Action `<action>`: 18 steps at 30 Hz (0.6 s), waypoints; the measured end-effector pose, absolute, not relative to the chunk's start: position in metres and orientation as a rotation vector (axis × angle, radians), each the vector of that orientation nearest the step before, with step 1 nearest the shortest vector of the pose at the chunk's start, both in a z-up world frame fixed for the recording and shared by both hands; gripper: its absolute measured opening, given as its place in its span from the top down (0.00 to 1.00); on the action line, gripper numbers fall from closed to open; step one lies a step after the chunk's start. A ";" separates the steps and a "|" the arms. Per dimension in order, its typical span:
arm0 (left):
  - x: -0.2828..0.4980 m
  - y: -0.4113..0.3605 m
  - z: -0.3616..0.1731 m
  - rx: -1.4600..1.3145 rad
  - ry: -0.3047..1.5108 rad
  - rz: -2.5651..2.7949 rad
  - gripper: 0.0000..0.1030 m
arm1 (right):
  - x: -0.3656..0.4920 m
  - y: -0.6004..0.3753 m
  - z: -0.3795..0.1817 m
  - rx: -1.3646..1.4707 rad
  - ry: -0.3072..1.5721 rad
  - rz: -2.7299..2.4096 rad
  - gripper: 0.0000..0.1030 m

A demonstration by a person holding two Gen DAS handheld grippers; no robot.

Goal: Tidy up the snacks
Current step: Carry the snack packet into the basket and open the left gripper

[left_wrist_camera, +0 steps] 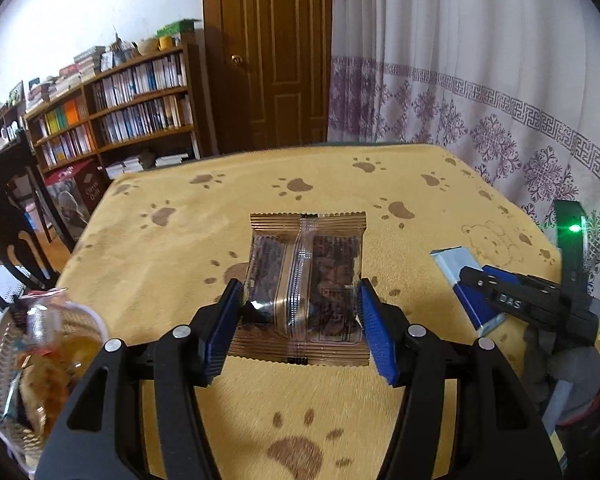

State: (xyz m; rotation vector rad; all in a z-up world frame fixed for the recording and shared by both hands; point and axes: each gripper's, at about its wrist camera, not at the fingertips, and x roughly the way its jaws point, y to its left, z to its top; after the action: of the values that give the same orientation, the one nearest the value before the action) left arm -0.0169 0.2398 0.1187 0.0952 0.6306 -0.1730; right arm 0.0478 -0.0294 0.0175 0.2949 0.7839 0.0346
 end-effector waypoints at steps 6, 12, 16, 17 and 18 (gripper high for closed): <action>-0.043 0.250 0.135 0.091 0.587 -0.160 0.42 | 0.048 -0.027 0.018 0.276 0.784 0.037 0.43; -0.061 0.262 0.147 0.077 0.555 -0.135 0.42 | 0.052 -0.008 0.013 0.144 0.836 -0.002 0.42; -0.071 0.274 0.154 0.066 0.539 -0.108 0.42 | 0.050 -0.003 0.013 0.090 0.843 -0.028 0.48; -0.075 0.278 0.157 0.062 0.533 -0.098 0.42 | 0.049 -0.004 0.013 0.088 0.841 -0.033 0.50; -0.077 0.283 0.159 0.059 0.528 -0.092 0.42 | 0.048 -0.004 0.013 0.089 0.840 -0.033 0.52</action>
State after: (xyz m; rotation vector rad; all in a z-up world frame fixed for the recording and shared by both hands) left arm -0.0772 0.2829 0.1587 0.0590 0.5284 -0.0917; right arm 0.0483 -0.0042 0.0130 0.0889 0.8398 -0.0331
